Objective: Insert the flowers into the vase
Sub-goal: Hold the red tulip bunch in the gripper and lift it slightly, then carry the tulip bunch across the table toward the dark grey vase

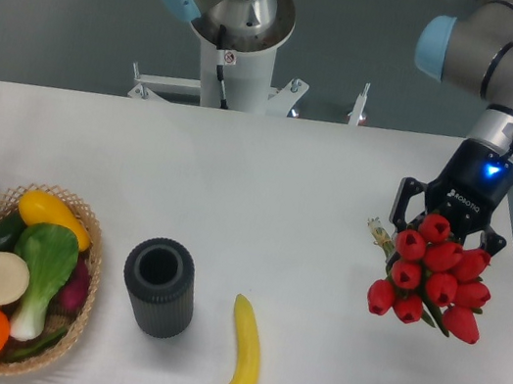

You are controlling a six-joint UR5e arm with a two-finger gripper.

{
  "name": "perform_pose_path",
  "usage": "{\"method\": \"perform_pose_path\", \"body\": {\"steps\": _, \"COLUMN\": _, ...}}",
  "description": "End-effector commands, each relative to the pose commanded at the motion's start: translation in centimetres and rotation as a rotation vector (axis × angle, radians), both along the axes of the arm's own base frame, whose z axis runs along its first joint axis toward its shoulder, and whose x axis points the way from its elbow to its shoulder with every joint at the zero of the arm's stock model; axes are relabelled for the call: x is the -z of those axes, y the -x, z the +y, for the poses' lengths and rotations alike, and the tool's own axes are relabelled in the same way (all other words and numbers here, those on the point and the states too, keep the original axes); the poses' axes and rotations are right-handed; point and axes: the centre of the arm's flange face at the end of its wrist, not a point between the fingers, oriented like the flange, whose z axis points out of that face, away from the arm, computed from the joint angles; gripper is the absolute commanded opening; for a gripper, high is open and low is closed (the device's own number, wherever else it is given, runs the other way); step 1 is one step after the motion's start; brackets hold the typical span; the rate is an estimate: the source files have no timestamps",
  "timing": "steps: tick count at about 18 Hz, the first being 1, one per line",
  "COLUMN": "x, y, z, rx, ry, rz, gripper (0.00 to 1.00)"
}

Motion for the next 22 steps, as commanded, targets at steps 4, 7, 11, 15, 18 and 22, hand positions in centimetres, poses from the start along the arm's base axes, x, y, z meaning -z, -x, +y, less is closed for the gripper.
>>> {"method": "perform_pose_path", "body": {"steps": 4, "x": -0.2, "y": -0.2, "z": 0.0, "rx": 0.000, "ry": -0.001, "rz": 0.003, "gripper": 0.55}}
{"method": "perform_pose_path", "body": {"steps": 7, "x": -0.2, "y": -0.2, "z": -0.1, "rx": -0.002, "ry": -0.002, "rz": 0.000, "gripper": 0.55}}
{"method": "perform_pose_path", "body": {"steps": 11, "x": -0.3, "y": -0.7, "z": 0.6, "rx": 0.008, "ry": -0.003, "rz": -0.001, "gripper": 0.55}}
{"method": "perform_pose_path", "body": {"steps": 15, "x": -1.1, "y": -1.6, "z": 1.7, "rx": 0.019, "ry": -0.005, "rz": -0.004, "gripper": 0.55}}
{"method": "perform_pose_path", "body": {"steps": 18, "x": -1.7, "y": -2.2, "z": 3.6, "rx": 0.053, "ry": -0.013, "rz": 0.024, "gripper": 0.55}}
{"method": "perform_pose_path", "body": {"steps": 22, "x": -2.0, "y": -3.0, "z": 5.4, "rx": 0.112, "ry": -0.101, "rz": 0.045, "gripper": 0.55}}
